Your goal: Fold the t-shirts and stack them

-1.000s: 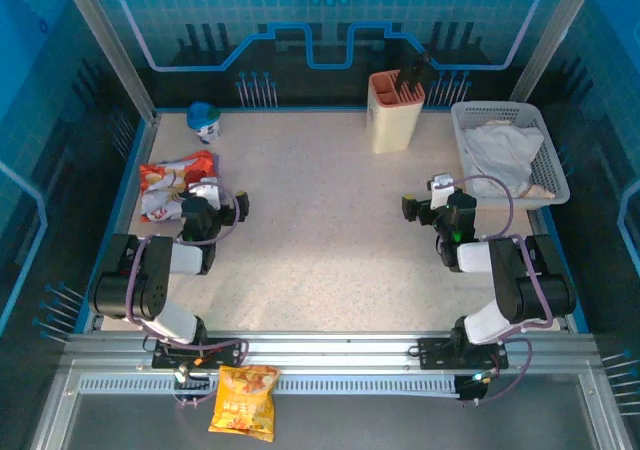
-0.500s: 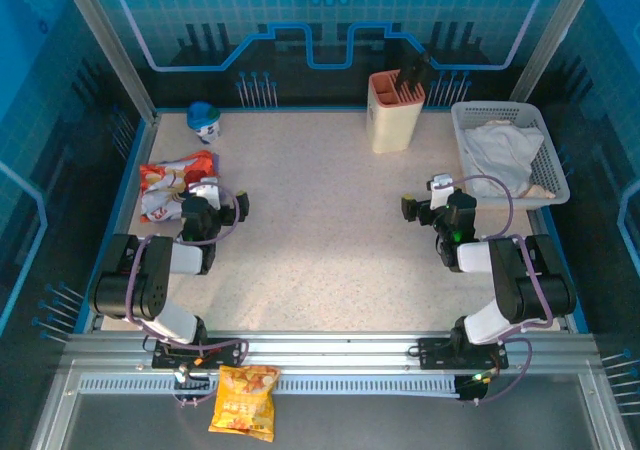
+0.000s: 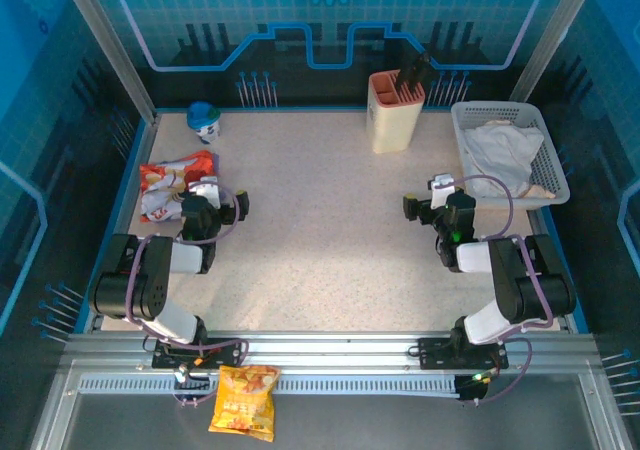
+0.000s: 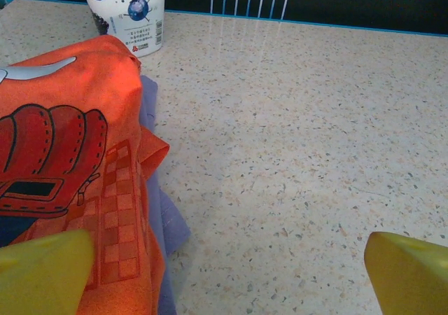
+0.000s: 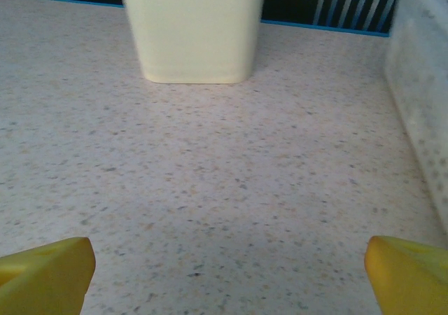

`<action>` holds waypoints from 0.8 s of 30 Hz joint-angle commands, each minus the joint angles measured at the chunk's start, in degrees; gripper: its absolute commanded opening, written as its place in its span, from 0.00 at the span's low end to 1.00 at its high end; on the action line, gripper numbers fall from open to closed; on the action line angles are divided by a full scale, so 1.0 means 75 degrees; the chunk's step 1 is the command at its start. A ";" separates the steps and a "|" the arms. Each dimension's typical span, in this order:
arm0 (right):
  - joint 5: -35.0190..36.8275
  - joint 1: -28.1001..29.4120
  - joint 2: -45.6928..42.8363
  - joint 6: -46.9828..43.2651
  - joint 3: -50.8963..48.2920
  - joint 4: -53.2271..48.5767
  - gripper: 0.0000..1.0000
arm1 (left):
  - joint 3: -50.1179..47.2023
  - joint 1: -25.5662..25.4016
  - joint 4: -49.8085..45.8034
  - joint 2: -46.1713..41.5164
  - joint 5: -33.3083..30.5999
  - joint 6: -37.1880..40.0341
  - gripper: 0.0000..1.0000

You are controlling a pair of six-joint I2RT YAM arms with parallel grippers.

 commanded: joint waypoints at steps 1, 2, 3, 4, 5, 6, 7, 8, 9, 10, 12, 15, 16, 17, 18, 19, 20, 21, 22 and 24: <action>0.1312 0.0335 -0.0528 -0.0033 0.0157 -0.0299 0.99 | 0.0164 -0.0143 -0.0425 -0.0549 -0.0101 0.0172 0.99; 0.1958 0.0484 -0.0721 0.0015 0.0279 -0.0682 0.94 | 0.0348 -0.0189 -0.1072 -0.0873 -0.0286 0.0175 0.99; 0.2607 0.0623 -0.0923 0.0168 0.0457 -0.1240 0.91 | 0.0654 -0.0213 -0.1911 -0.1186 -0.0416 0.0146 0.99; 0.2878 0.0639 -0.1155 0.0314 0.0635 -0.1843 0.91 | 0.1009 -0.0232 -0.2728 -0.1418 -0.0559 0.0049 0.99; 0.3042 0.0638 -0.1402 0.0539 0.0872 -0.2573 0.91 | 0.1520 -0.0238 -0.3815 -0.1622 -0.0820 -0.0419 0.99; 0.3207 0.0638 -0.1623 0.0786 0.1106 -0.3245 0.91 | 0.2029 -0.0237 -0.4809 -0.1777 -0.0999 -0.0874 0.99; 0.3388 0.0638 -0.1806 0.1051 0.1344 -0.3911 0.91 | 0.2458 -0.0238 -0.5524 -0.1877 -0.0982 -0.1177 0.99; 0.3587 0.0619 -0.2022 0.1560 0.1754 -0.5050 0.92 | 0.2844 -0.0254 -0.6205 -0.1979 -0.1024 -0.1463 0.99; 0.3534 0.0504 -0.2213 0.2055 0.2220 -0.6208 0.93 | 0.3131 -0.0331 -0.6767 -0.2100 -0.1389 -0.1872 0.99; 0.3434 0.0406 -0.2338 0.2361 0.2547 -0.6932 0.95 | 0.3293 -0.0364 -0.7127 -0.2248 -0.1580 -0.2168 0.99; 0.3105 0.0132 -0.2578 0.2740 0.3053 -0.7917 1.00 | 0.3309 -0.0389 -0.7345 -0.2604 -0.1368 -0.2469 0.99; 0.2778 -0.0233 -0.2663 0.2865 0.3672 -0.8731 1.00 | 0.3334 -0.0498 -0.7837 -0.3016 -0.1025 -0.2670 0.99; 0.2590 -0.0410 -0.2582 0.2924 0.4032 -0.8989 1.00 | 0.3403 -0.0528 -0.8106 -0.3074 -0.0953 -0.2713 0.99; 0.2284 -0.0728 -0.2389 0.3104 0.4406 -0.9361 1.00 | 0.3504 -0.0552 -0.8455 -0.3119 -0.0848 -0.2750 0.99; 0.2011 -0.1049 -0.2148 0.3337 0.4740 -0.9707 1.00 | 0.3594 -0.0597 -0.8736 -0.3148 -0.0649 -0.2778 0.99; 0.1873 -0.1285 -0.1906 0.3532 0.5041 -0.9974 1.00 | 0.3652 -0.0639 -0.8899 -0.3163 -0.0403 -0.2762 0.99; 0.1721 -0.1540 -0.1569 0.3750 0.5399 -1.0280 1.00 | 0.3706 -0.0728 -0.9093 -0.3190 -0.0168 -0.2756 0.99; 0.1565 -0.1719 -0.1240 0.3852 0.5703 -1.0495 1.00 | 0.3738 -0.0835 -0.9235 -0.3219 -0.0013 -0.2769 0.99; 0.1431 -0.1860 -0.0833 0.3969 0.6125 -1.0814 1.00 | 0.3775 -0.0984 -0.9349 -0.3258 0.0146 -0.2762 0.99; 0.1386 -0.1983 -0.0095 0.4135 0.6877 -1.1310 1.00 | 0.3824 -0.1298 -0.9572 -0.3326 0.0381 -0.2811 0.99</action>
